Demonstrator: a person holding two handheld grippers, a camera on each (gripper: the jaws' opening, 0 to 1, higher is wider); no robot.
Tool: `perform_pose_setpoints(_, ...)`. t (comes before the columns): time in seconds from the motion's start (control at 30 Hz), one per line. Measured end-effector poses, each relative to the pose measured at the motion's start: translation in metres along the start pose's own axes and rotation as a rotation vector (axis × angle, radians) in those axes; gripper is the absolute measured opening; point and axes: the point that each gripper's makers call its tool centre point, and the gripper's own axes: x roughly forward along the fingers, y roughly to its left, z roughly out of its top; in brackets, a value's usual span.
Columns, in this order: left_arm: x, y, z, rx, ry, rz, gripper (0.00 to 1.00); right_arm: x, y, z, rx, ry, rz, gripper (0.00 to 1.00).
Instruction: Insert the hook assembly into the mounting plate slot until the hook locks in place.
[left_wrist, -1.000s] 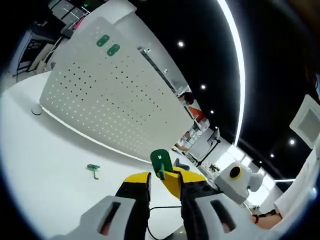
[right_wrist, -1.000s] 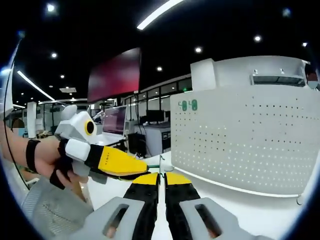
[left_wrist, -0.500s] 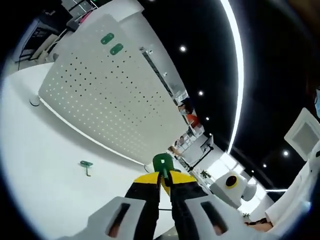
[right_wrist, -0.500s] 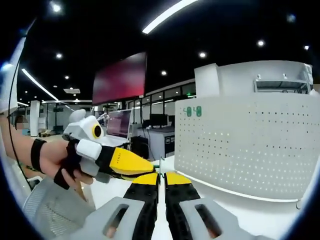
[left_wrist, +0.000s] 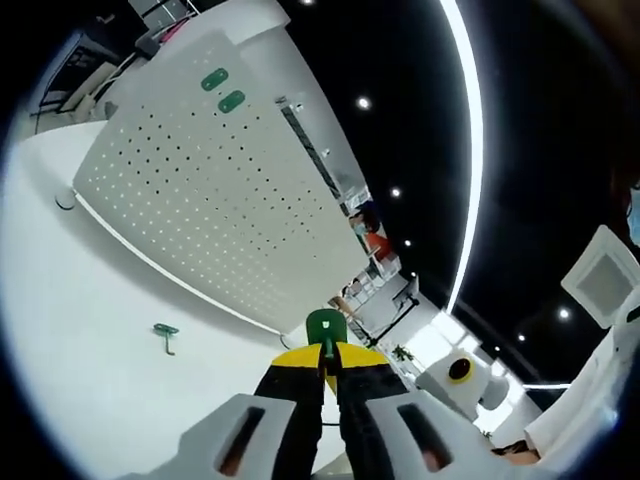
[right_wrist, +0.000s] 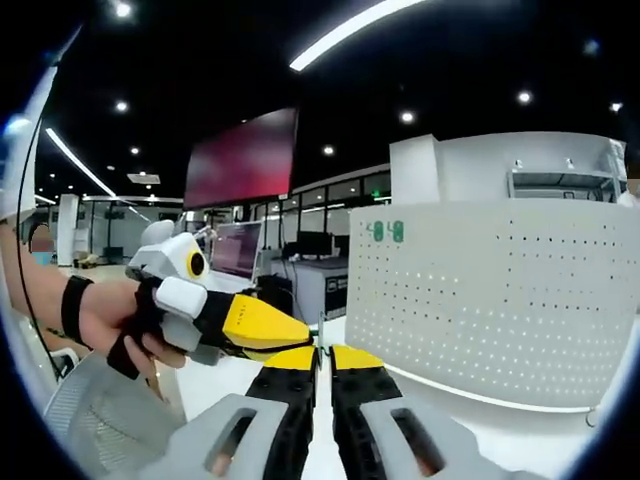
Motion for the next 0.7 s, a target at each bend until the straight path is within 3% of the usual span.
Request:
perform_pose_setpoints(0.4, -0.004, 0.006, 0.019, 0.111, -0.008, 0.014, 0.03, 0.007, 0.001, 0.001, -0.012, 0.034, -0.031, 0.07)
perform_pose_setpoints(0.7, -0.002, 0.016, 0.047, 0.251, -0.035, 0.047, 0.03, 0.005, -0.001, -0.007, -0.001, 0.081, -0.069, 0.08)
